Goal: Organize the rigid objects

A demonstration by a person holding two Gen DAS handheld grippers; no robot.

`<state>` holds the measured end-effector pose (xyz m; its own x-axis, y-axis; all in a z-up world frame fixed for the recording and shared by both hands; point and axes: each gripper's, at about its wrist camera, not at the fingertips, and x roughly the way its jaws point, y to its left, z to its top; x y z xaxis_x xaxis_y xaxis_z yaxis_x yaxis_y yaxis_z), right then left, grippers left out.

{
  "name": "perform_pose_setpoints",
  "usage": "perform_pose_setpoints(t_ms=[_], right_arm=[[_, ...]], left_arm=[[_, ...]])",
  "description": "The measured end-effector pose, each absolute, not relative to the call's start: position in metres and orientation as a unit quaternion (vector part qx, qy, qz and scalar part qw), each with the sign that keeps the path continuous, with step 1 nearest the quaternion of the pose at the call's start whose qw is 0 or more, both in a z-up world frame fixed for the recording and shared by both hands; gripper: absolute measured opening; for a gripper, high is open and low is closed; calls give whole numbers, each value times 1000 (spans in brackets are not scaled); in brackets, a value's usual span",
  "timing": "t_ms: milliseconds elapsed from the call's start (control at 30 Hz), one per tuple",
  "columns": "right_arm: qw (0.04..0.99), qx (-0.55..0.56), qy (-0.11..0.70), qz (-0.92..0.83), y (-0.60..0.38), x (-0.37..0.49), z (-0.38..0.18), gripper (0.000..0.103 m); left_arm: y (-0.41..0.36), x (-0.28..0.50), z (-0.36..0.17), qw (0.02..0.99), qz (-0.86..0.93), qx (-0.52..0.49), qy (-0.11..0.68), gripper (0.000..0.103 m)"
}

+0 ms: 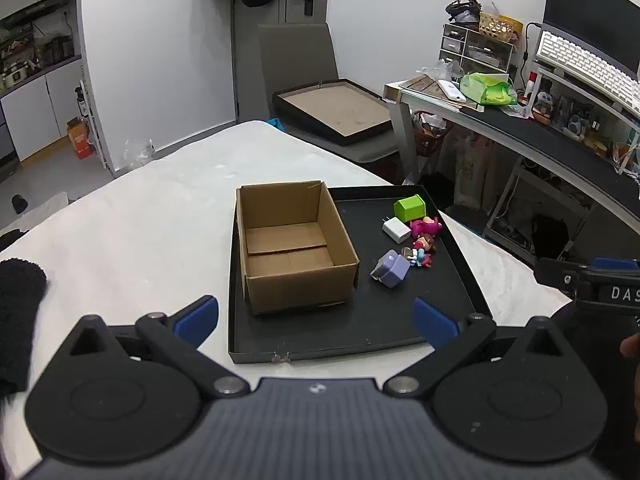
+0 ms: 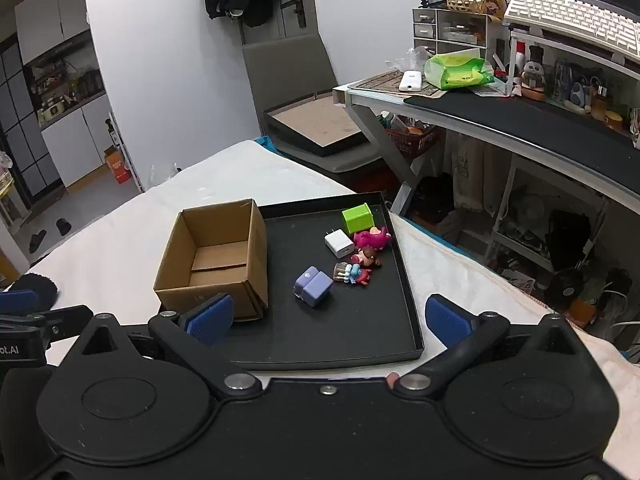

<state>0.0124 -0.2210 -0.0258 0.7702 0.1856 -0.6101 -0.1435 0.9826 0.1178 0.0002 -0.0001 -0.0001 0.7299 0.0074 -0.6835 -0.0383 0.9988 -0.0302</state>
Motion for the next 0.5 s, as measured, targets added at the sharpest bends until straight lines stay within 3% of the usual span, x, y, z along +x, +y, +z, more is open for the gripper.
perform_pose_setpoints(t_ms=[500], right_arm=[[939,23,332,86,-217,13,-26,103]], left_arm=[[-5,-2,-6,931,10,-24,364,103]])
